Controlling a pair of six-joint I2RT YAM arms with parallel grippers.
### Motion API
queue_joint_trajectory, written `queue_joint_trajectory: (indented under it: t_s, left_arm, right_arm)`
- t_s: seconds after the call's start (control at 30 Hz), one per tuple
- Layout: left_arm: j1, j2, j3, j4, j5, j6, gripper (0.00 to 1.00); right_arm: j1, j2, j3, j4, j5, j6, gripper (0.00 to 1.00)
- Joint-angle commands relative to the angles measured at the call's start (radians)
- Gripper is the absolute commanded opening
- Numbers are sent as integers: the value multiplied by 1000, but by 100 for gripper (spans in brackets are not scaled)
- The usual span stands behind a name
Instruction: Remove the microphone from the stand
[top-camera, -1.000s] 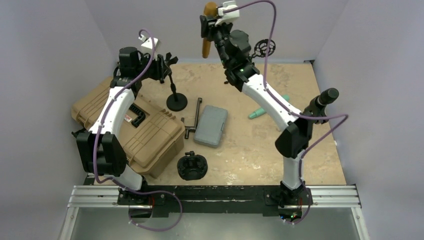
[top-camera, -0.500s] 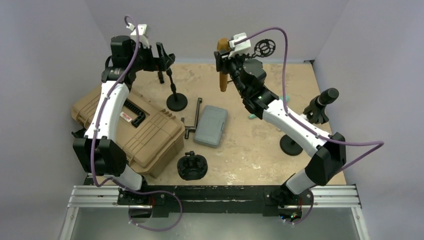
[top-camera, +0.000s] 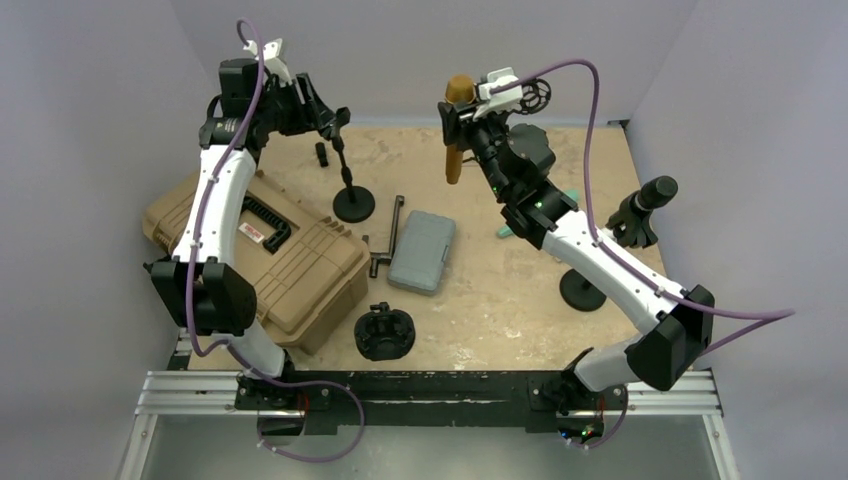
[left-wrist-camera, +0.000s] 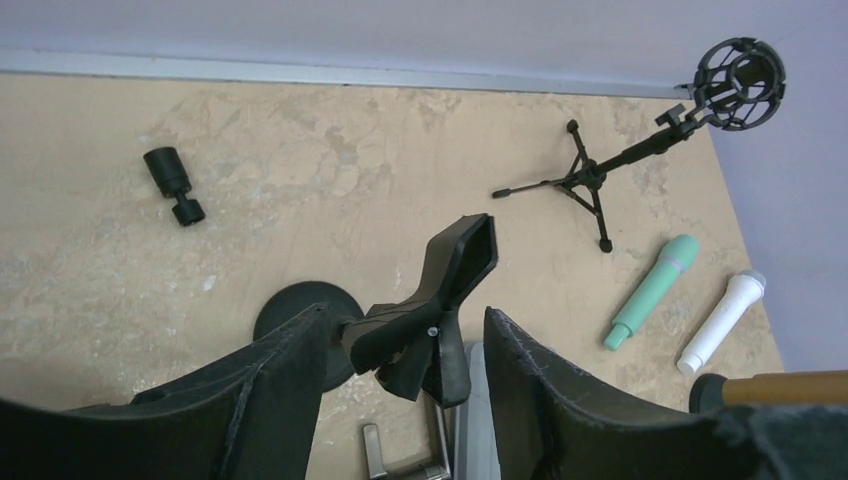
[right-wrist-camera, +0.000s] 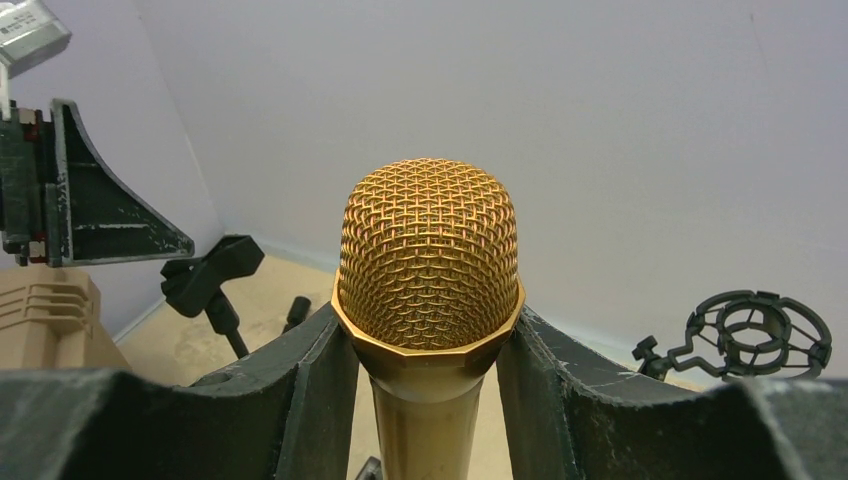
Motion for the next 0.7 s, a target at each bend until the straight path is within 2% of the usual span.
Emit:
queue_joint_trajectory:
  t_s: [0.0,0.4,0.67]
  left_arm:
    - [9,27,33,-27,-21,-8,54]
    - [7,75,10,-55,-64,25,42]
    - [-1,95,-71,-72,-110,53,40]
  right_arm:
    - [0,-20,-9,37,-13,10,0]
    - [0,-21,-22,46,-31,16,0]
    - [-1,-18,-46,54,-47,28,0]
